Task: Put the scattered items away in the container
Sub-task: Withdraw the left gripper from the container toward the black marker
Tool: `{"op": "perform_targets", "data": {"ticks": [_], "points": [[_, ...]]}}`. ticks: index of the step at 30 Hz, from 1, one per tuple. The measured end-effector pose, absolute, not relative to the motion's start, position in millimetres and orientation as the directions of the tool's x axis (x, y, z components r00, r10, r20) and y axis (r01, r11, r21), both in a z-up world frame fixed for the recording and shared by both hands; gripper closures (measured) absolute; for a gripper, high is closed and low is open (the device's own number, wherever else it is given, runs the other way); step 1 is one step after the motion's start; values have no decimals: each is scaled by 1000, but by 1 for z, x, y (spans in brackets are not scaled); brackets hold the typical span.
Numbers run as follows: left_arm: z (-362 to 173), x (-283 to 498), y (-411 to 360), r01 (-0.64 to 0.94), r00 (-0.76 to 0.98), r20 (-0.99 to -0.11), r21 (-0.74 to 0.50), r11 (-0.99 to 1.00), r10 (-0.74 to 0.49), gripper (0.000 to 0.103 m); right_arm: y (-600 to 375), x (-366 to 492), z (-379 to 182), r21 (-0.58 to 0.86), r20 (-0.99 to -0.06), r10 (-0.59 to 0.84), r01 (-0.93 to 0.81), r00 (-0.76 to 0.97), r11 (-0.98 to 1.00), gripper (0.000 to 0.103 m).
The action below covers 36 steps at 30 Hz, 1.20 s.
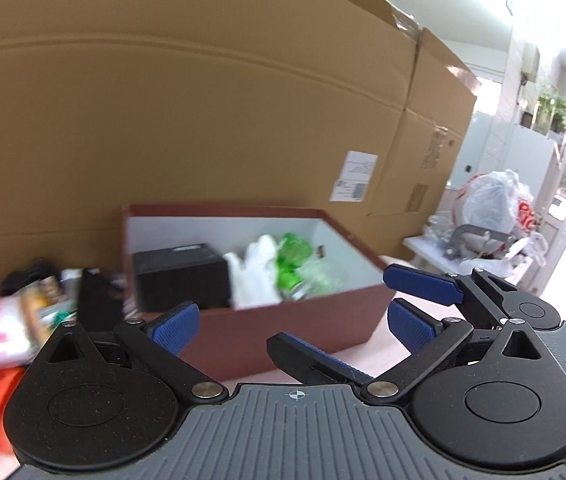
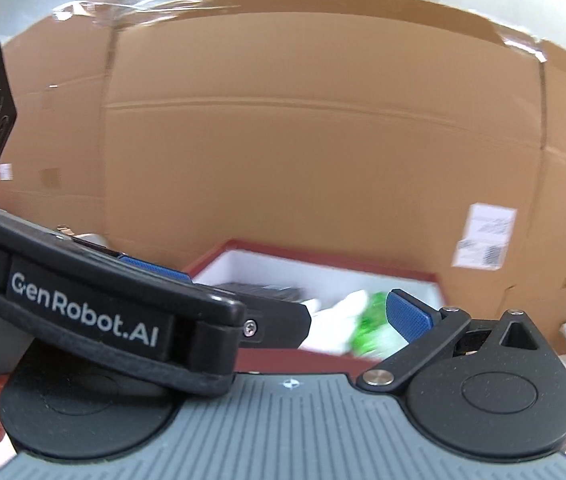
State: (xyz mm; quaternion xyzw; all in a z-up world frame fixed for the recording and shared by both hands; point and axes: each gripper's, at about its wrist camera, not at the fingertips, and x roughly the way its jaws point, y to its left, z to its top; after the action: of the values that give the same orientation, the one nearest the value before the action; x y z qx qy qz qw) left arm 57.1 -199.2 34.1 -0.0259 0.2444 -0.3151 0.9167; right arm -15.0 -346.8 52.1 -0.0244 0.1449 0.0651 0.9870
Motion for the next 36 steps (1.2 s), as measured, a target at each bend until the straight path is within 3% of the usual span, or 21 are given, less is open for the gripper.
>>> {"op": "perform_targets", "data": {"ticks": [9, 19, 29, 36], "points": [[-24, 37, -104, 355, 721, -524, -281, 891, -453, 0, -280, -23, 2, 108, -384, 256, -233, 887, 967, 0], [-61, 47, -63, 157, 746, -618, -199, 967, -248, 0, -241, 0, -43, 160, -571, 259, -204, 779, 966, 0], [-66, 56, -59, 208, 732, -607, -235, 949, -310, 0, -218, 13, -58, 84, -611, 110, -74, 784, 994, 0], [-62, 75, -56, 217, 720, -600, -283, 934, -348, 0, -228, 27, -59, 149, -596, 144, -67, 790, 987, 0]]}}
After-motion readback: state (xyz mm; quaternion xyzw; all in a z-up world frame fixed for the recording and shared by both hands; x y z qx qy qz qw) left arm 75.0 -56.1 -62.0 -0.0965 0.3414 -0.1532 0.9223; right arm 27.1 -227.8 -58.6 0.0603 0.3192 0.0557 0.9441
